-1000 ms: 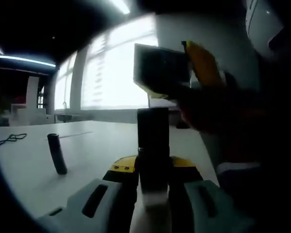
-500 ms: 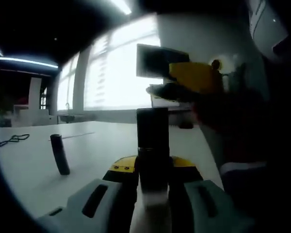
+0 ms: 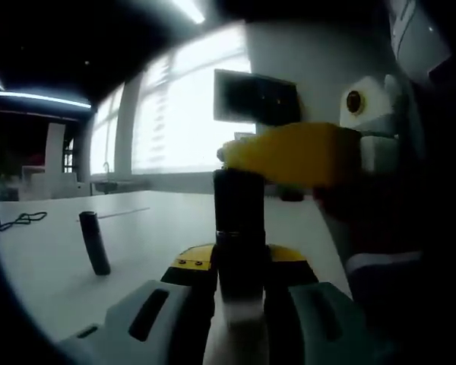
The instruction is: Pick up cosmetic bottle twist off cap place on table pick up cap screw tight cap place on table
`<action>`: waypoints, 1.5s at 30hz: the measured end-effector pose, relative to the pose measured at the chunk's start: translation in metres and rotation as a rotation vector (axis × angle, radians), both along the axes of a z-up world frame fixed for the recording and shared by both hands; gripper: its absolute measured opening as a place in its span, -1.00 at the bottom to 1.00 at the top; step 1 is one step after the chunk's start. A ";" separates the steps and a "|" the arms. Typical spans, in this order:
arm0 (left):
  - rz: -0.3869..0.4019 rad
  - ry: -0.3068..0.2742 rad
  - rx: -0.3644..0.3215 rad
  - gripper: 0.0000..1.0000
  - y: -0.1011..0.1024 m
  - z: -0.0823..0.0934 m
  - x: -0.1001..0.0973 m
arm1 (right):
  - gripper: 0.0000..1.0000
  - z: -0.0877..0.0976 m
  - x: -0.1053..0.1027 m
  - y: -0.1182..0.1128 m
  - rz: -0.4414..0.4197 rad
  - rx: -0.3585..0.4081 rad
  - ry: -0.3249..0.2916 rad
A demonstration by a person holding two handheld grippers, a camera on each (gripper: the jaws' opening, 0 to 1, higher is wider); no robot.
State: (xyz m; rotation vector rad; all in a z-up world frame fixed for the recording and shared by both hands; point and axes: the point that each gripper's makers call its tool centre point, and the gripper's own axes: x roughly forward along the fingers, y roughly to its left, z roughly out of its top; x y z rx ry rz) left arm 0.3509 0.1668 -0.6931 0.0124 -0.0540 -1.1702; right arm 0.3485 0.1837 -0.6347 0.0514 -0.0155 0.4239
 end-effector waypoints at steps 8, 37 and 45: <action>0.001 -0.004 0.002 -0.72 0.000 0.000 0.001 | -0.44 -0.013 0.014 0.006 -0.049 -0.040 0.041; -0.019 -0.003 0.004 -0.73 0.002 -0.003 0.006 | -0.68 -0.015 0.013 0.009 0.055 -0.092 0.049; -0.080 0.026 0.012 -0.74 0.002 -0.004 0.001 | -0.68 -0.015 0.007 0.016 0.164 -0.106 0.049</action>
